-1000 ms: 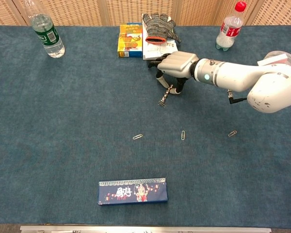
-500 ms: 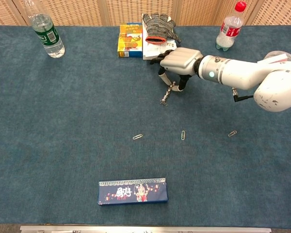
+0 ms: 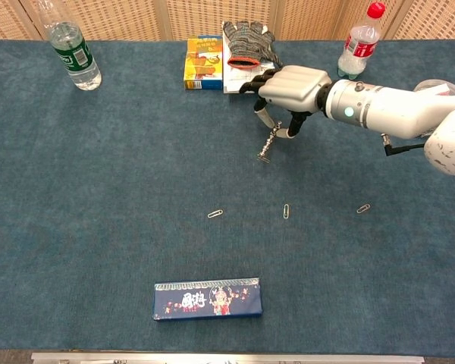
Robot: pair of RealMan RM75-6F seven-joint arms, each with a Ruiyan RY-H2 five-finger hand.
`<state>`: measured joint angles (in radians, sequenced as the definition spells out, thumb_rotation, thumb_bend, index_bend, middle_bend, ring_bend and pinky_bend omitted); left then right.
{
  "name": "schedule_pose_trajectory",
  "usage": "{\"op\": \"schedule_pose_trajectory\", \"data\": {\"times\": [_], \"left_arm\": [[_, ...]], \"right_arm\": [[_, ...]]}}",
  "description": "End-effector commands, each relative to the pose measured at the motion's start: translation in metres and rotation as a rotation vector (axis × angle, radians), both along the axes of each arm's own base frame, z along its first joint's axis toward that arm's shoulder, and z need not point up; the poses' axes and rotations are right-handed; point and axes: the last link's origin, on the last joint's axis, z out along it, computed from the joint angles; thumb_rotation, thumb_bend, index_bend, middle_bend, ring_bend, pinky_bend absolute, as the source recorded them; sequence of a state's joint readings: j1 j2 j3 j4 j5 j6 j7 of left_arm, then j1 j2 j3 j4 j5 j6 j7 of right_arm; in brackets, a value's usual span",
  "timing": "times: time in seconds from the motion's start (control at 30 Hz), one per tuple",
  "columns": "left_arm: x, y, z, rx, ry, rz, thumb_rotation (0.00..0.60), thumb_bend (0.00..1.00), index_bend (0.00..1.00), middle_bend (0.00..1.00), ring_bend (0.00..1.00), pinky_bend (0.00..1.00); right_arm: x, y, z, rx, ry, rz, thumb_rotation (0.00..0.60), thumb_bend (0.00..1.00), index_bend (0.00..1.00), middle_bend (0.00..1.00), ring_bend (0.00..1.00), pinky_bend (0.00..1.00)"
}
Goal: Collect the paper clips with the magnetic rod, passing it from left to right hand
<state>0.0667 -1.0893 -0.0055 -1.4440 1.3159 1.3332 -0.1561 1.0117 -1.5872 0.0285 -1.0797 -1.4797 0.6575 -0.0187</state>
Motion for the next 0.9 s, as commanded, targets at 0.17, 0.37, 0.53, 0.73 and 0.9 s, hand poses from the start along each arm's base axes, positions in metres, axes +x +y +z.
{"op": "schedule_pose_trajectory", "data": {"times": [0.17, 0.37, 0.53, 0.73, 0.9], "left_arm": [[0.006, 0.003, 0.001, -0.005, 0.012, -0.008, 0.6, 0.36, 0.08, 0.0, 0.0, 0.0], [0.012, 0.006, 0.001, -0.01, 0.022, -0.02, 0.6, 0.36, 0.08, 0.0, 0.0, 0.0], [0.017, 0.008, 0.001, -0.011, 0.028, -0.03, 0.6, 0.36, 0.08, 0.0, 0.0, 0.0], [0.021, 0.01, 0.001, -0.011, 0.031, -0.038, 0.6, 0.36, 0.08, 0.0, 0.0, 0.0], [0.023, 0.013, 0.003, -0.014, 0.04, -0.045, 0.6, 0.36, 0.08, 0.0, 0.0, 0.0]], "right_arm": [[-0.005, 0.018, 0.019, -0.001, -0.002, 0.019, 0.6, 0.32, 0.64, 0.08, 0.0, 0.08], [-0.013, 0.035, 0.031, 0.008, 0.005, 0.019, 0.6, 0.32, 0.64, 0.08, 0.0, 0.08], [-0.021, 0.051, 0.039, 0.021, 0.02, 0.014, 0.6, 0.32, 0.64, 0.08, 0.0, 0.08], [-0.03, 0.066, 0.045, 0.033, 0.038, -0.003, 0.6, 0.32, 0.64, 0.08, 0.0, 0.08], [-0.037, 0.076, 0.044, 0.048, 0.05, -0.019, 0.6, 0.32, 0.64, 0.08, 0.0, 0.08]]}}
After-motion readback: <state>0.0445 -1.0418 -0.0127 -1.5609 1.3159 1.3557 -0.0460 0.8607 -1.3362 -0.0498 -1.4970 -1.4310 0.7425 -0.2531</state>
